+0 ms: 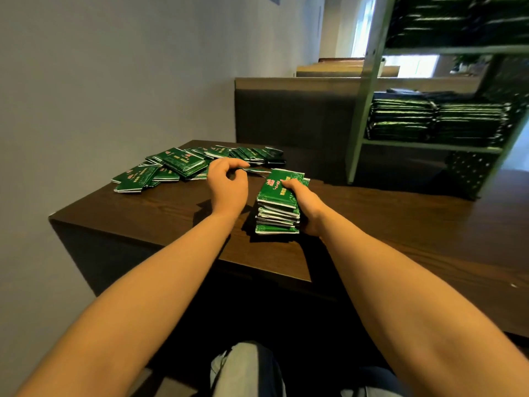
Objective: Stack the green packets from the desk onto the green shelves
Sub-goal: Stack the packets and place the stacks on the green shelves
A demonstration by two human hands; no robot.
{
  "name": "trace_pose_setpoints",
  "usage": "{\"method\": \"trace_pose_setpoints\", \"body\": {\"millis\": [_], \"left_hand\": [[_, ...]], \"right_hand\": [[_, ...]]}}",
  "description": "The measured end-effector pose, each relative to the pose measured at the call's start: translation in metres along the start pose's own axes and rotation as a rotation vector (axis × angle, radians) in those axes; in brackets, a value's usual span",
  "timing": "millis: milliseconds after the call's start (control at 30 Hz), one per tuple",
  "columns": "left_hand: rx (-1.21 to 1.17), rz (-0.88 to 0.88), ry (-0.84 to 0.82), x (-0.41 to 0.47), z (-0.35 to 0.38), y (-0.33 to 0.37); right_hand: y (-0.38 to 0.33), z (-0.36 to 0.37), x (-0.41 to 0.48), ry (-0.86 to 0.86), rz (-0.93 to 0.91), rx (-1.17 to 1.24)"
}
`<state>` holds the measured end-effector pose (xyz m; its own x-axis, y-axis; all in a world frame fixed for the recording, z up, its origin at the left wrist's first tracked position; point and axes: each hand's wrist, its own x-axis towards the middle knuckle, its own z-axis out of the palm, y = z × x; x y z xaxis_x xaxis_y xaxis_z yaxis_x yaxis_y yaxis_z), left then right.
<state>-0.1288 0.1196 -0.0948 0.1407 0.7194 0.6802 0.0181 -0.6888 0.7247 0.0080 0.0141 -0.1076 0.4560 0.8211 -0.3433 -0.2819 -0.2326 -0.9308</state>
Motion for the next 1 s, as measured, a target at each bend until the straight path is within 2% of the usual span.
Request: {"method": "trace_pose_setpoints", "body": {"millis": [100, 167, 300, 567, 633, 733, 767, 900, 1000], "left_hand": [[-0.071, -0.077, 0.09, 0.003, 0.002, 0.009], [-0.13, -0.147, 0.09, 0.007, 0.002, 0.015], [-0.218, -0.3, -0.093, 0.002, 0.007, 0.022], [-0.129, -0.242, -0.347, -0.022, 0.005, 0.017], [-0.185, -0.336, -0.376, -0.023, 0.004, 0.015], [-0.374, -0.576, -0.356, -0.022, 0.001, 0.02], [-0.395, -0.593, -0.348, -0.021, 0.001, 0.021], [-0.248, -0.506, -0.293, -0.018, 0.005, 0.017], [-0.082, -0.687, -0.449, -0.015, 0.009, 0.008]], "right_hand": [[0.0, -0.001, -0.001, -0.044, -0.003, 0.005], [0.0, -0.001, -0.001, -0.056, -0.013, -0.007], [0.001, 0.002, 0.0, -0.076, -0.039, -0.03], [0.0, -0.001, -0.004, -0.152, -0.092, 0.099], [-0.002, -0.001, -0.009, -0.156, -0.074, 0.067], [-0.003, -0.002, -0.014, -0.161, -0.055, 0.03], [-0.003, -0.002, -0.015, -0.16, -0.055, 0.018], [0.001, 0.001, -0.012, -0.143, -0.073, 0.016], [0.005, 0.0, -0.007, -0.119, -0.101, 0.019]]}}
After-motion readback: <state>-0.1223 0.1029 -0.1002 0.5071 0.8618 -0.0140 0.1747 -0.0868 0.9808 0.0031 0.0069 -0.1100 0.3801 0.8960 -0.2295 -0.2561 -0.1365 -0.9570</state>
